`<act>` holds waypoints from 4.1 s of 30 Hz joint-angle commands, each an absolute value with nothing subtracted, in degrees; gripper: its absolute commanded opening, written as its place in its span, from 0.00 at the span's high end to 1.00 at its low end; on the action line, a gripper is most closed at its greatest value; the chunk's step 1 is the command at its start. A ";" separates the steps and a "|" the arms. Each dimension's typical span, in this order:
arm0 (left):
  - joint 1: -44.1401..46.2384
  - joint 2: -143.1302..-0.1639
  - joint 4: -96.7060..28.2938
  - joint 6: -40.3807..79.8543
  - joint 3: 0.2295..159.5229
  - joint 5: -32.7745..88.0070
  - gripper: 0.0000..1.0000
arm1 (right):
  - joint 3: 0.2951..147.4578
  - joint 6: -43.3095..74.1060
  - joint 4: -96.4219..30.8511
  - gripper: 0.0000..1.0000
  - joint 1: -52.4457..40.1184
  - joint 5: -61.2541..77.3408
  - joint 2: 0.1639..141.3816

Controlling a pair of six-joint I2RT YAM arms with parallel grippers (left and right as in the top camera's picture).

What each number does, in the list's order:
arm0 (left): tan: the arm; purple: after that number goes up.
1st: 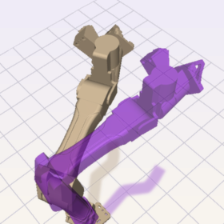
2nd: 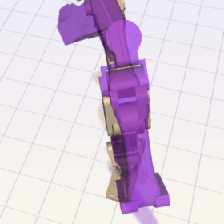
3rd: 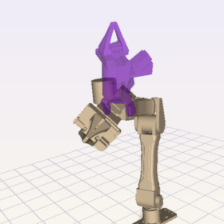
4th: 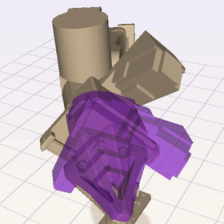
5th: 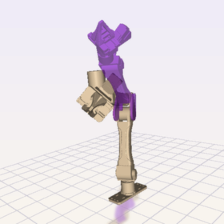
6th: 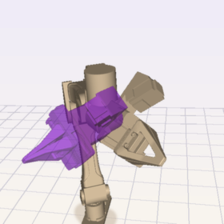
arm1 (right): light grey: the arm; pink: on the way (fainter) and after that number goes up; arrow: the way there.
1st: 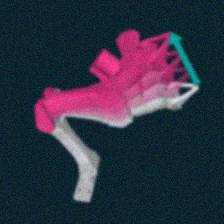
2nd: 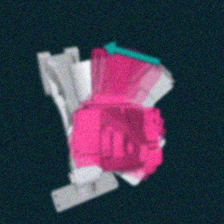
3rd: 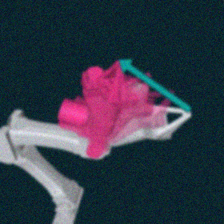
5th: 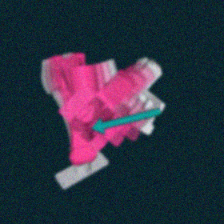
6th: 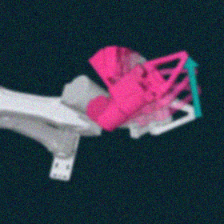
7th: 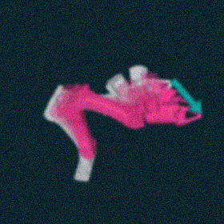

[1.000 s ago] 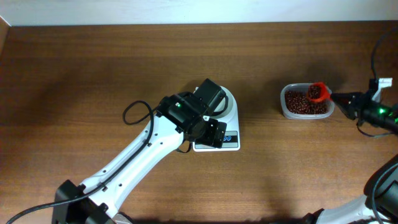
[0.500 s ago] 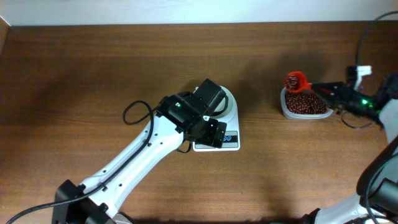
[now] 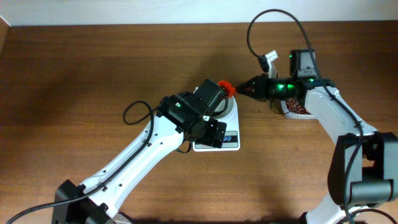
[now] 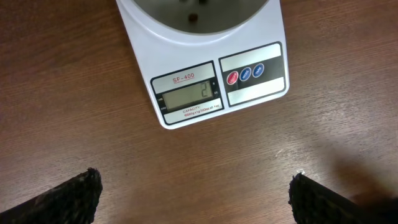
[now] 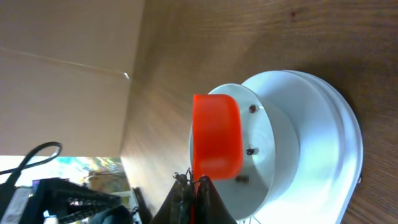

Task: Scoop item into bowl and weigh 50g on scale
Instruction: 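Carry the filled scoop over the bowl and tip beans in, then return the empty scoop to the bean container, then scoop beans again from the container with the right gripper, then carry the scoop over the bowl and pour beans in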

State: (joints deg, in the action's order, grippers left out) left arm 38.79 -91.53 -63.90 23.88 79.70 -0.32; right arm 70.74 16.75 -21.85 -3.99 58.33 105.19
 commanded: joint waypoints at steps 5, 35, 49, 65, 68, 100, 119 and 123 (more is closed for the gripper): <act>38.96 -91.92 -63.96 24.84 79.53 -0.89 0.01 | 71.22 15.86 -22.02 0.96 -6.44 53.60 98.74; 39.66 -91.92 -63.96 24.84 79.53 -0.91 0.01 | 71.57 -24.27 -26.79 0.96 -20.91 21.08 88.42; 39.66 -91.92 -63.96 24.84 79.53 -0.91 0.01 | 71.57 9.96 -32.64 0.96 12.88 39.03 88.49; 39.66 -91.92 -63.96 24.84 79.53 -0.91 0.01 | 71.55 1.26 -43.75 0.96 13.67 16.49 102.41; 39.66 -91.92 -63.96 24.84 79.53 -0.91 0.01 | 71.57 1.28 -42.63 0.96 13.58 25.23 104.31; 39.66 -91.92 -63.96 24.84 79.53 -0.91 0.01 | 71.57 1.69 -47.31 0.96 38.41 61.84 104.29; 39.66 -91.92 -63.96 24.84 79.53 -0.91 0.01 | 71.59 1.65 -48.03 0.96 39.88 72.55 104.25; 39.66 -91.92 -63.96 24.84 79.53 -0.91 0.01 | 71.57 0.43 -48.23 0.96 37.91 76.09 104.25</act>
State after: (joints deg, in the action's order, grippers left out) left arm 39.44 -91.61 -63.90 23.88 79.70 -0.49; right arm 71.88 1.72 -48.03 39.38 72.64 103.90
